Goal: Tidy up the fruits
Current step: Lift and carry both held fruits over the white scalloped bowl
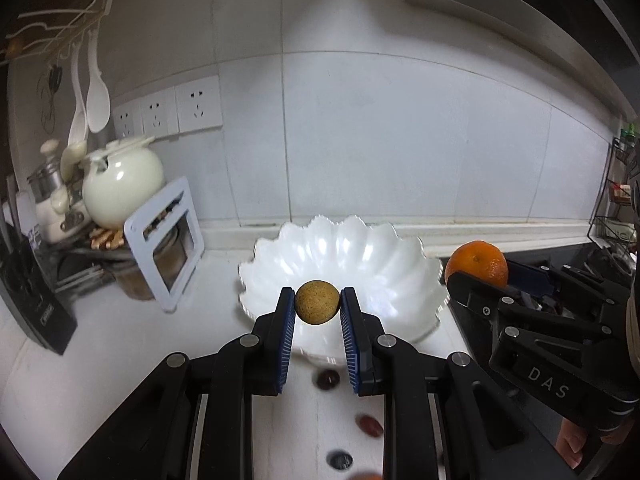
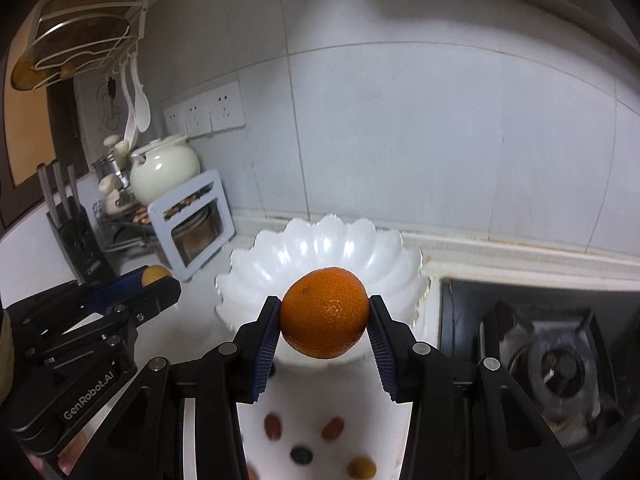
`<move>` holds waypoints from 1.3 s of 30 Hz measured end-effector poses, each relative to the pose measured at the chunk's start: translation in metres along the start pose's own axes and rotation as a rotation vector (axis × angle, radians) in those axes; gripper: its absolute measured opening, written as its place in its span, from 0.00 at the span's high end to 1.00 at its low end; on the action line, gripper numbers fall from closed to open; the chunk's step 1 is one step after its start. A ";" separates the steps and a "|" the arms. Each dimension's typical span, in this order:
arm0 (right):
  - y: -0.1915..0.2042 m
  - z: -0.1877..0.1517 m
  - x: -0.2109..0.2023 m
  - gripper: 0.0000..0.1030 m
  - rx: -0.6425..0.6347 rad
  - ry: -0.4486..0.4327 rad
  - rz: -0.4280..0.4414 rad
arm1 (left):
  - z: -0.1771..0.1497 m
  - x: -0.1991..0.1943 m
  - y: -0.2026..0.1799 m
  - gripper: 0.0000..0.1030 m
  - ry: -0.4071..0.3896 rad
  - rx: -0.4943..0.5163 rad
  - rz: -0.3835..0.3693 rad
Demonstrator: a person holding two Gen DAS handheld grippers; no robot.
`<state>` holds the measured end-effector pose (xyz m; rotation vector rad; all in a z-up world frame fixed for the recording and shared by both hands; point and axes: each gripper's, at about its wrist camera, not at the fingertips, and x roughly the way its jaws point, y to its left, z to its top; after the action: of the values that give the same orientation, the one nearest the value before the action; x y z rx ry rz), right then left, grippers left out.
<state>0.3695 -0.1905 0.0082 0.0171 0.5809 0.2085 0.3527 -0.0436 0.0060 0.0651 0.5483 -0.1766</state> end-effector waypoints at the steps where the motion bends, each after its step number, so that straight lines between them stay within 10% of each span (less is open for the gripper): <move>1: -0.001 0.005 0.004 0.56 -0.003 -0.002 -0.002 | 0.005 0.006 0.001 0.77 0.000 0.000 0.008; 17: -0.030 0.060 0.106 0.56 -0.037 0.150 -0.013 | 0.057 0.109 0.014 0.77 0.177 -0.061 -0.045; 39: -0.051 0.047 0.228 0.56 -0.032 0.493 0.003 | 0.033 0.238 0.016 0.77 0.489 -0.043 0.001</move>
<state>0.5906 -0.1931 -0.0802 -0.0665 1.0681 0.2266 0.5725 -0.0671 -0.0900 0.0671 1.0397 -0.1477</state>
